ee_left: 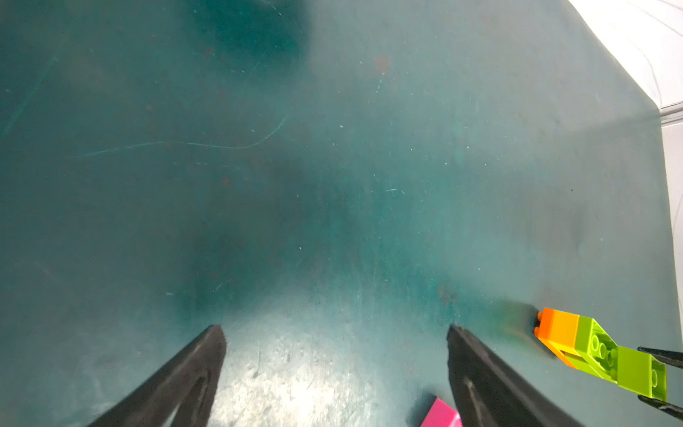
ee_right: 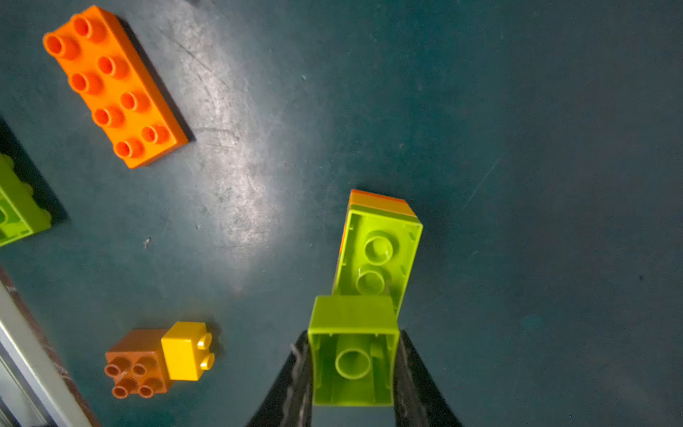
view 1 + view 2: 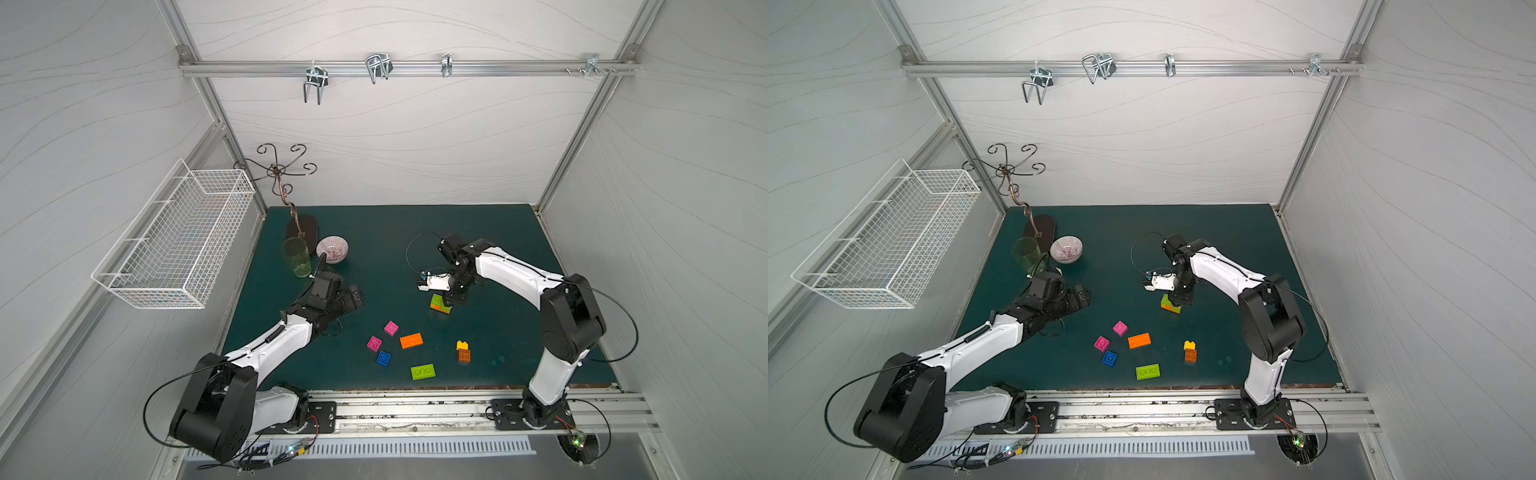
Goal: Assemble the letter p with lego
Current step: Assemble the lego brick with the lego brick.
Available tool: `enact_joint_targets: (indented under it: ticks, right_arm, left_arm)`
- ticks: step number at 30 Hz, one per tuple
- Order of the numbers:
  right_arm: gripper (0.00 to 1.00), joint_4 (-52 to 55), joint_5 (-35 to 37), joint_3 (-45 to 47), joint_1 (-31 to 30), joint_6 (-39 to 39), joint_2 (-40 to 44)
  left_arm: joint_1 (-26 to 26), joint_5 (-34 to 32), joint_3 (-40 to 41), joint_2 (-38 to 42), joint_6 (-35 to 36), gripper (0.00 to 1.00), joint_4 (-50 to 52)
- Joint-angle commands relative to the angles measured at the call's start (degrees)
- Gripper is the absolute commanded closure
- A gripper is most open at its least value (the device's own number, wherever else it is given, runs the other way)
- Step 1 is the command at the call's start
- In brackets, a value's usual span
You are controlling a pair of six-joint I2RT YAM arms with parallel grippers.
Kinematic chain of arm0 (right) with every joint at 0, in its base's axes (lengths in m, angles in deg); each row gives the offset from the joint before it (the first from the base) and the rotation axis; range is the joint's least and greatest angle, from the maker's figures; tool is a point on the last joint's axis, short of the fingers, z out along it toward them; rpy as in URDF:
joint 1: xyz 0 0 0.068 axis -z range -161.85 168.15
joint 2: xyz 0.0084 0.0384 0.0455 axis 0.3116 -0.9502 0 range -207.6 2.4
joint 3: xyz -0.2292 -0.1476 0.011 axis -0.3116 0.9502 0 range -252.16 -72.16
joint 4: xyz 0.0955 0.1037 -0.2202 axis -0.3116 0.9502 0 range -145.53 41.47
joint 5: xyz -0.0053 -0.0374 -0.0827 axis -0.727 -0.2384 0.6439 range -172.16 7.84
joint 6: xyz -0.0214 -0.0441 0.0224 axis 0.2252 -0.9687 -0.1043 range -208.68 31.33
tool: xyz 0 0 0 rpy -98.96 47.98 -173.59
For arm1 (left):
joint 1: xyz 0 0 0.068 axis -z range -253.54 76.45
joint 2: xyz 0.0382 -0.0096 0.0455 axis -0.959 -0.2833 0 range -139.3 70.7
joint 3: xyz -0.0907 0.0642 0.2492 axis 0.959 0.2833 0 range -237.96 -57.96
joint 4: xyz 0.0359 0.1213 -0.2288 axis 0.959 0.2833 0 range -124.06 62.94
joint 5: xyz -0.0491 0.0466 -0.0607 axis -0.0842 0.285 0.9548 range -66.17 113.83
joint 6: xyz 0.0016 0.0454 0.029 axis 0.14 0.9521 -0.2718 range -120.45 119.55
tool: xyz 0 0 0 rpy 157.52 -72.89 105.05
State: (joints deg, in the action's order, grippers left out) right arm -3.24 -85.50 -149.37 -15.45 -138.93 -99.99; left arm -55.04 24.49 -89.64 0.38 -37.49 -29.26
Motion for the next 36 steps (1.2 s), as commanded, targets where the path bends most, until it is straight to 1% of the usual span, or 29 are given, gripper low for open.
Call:
enact_joint_targets:
  ticks: [1, 10, 14, 22, 24, 27, 30, 33, 35, 36]
  right_arm:
    - [0.92, 0.1, 0.3, 0.4, 0.4, 2.8, -0.1]
    - [0.91, -0.1, 2.7, 3.0, -0.1, 8.9, 0.0]
    - [0.90, -1.8, 4.0, 4.9, -0.5, 12.1, 0.0]
    - [0.89, -5.8, 9.6, 7.7, -0.9, 18.4, -0.6]
    - [0.89, -6.4, 10.0, 8.2, -1.4, 19.5, -0.4]
    - [0.89, -7.3, 8.8, 9.6, -1.8, 19.3, -0.6]
    - [0.89, -7.3, 6.7, 10.4, -1.7, 18.8, -2.6]
    - [0.89, -6.9, 6.4, 10.3, -1.7, 18.4, -3.4]
    - [0.87, -6.5, 6.1, 9.9, -1.7, 18.4, -2.4]
    - [0.83, -6.2, 6.2, 9.4, -1.6, 18.5, -1.7]
  left_arm:
    - [-0.2, -0.3, -0.2, 0.6, 0.5, 0.04, -2.4]
    - [-0.2, 0.2, -0.2, 0.5, 0.3, 0.04, -2.6]
    - [-0.2, 0.2, -0.2, 0.6, 0.3, 0.04, -2.6]
    - [-0.2, 0.2, -0.1, 0.6, 0.2, 0.04, -2.7]
    - [-0.2, 0.2, -0.1, 0.6, 0.2, 0.04, -2.7]
    - [-0.2, 0.2, -0.1, 0.6, 0.2, 0.04, -2.7]
    - [-0.2, 0.2, 0.0, 0.7, 0.3, 0.04, -2.7]
    - [-0.2, 0.1, 0.0, 0.9, 0.3, 0.04, -2.8]
    - [-0.2, 0.2, 0.0, 0.8, 0.3, 0.04, -2.9]
    - [-0.2, 0.2, 0.0, 0.8, 0.3, 0.04, -2.9]
